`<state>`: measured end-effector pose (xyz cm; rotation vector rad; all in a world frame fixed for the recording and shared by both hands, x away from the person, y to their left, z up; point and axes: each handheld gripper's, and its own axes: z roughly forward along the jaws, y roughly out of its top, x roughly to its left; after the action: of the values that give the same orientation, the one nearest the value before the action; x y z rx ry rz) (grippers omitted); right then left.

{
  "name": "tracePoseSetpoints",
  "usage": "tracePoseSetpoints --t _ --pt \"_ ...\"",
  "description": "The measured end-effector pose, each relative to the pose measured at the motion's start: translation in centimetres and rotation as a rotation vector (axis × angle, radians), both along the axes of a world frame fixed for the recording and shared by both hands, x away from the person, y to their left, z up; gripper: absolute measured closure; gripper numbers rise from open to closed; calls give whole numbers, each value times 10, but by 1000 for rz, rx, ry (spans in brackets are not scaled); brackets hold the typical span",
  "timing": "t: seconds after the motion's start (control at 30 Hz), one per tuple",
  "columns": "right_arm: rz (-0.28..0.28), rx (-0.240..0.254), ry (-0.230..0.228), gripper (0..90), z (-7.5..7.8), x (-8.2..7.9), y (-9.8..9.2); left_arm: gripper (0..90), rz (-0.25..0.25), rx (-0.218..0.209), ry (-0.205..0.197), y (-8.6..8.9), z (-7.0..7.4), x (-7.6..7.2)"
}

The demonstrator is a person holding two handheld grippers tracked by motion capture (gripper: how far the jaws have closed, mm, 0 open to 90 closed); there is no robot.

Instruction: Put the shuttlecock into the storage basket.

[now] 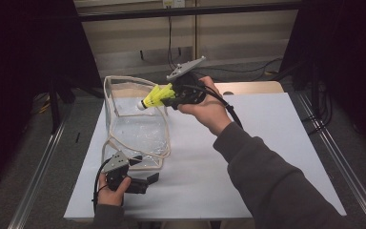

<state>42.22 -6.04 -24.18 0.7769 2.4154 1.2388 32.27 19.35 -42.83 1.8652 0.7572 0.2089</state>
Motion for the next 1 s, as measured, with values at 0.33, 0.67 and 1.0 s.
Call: tracePoseSetpoints --t 0.33,0.67,1.0 --pt "21 -22 2 807 -4 2 22 38 -6 -5 2 0 0 0" --pt "34 -29 7 807 -9 7 39 38 -5 -5 2 1 0 0" --pt "36 -57 6 807 -17 9 54 39 0 -14 1 1 -1 0"
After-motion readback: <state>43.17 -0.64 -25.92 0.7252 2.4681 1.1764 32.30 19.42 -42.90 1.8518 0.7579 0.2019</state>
